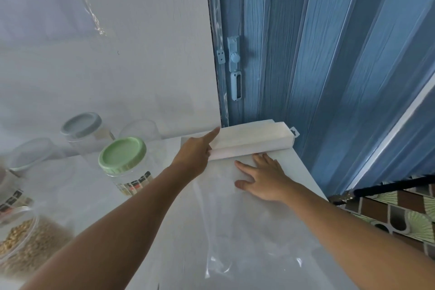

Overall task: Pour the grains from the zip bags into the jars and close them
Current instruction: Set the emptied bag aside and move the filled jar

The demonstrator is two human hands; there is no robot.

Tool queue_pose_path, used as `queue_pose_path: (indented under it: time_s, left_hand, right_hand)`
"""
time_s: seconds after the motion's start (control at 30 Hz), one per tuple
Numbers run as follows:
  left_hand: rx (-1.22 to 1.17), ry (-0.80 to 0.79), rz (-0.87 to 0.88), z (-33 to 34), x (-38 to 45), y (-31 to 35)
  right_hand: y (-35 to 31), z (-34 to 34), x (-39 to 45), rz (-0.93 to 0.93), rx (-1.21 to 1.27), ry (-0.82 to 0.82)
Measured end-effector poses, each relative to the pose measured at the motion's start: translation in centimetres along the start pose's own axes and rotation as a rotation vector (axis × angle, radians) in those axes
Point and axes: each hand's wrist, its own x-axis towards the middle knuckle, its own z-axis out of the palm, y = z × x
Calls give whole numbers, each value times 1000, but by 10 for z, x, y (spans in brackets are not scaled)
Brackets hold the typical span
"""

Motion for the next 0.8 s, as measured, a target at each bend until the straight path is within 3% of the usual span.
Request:
queue_pose_path:
  time_s: [0.17, 0.33, 0.5, 0.7, 0.8]
  left_hand:
    - [-47, -30, -57, 9, -2, -11]
    - [-2, -45, -58, 13, 1, -13]
    - [12, -64, -49, 22, 3, -20]
    - [95, -71, -31, 22, -2, -11]
    - [116, 31, 26, 18, -31, 9]
  right_hand:
    - [0, -3, -3, 8, 85, 61]
    - [-10, -19, -23, 34, -30, 148]
    - [-8, -6, -31, 26, -32, -97]
    - [-4, -5, -22, -4, -55, -76]
    - [-3, -10, -26, -7, -63, -74]
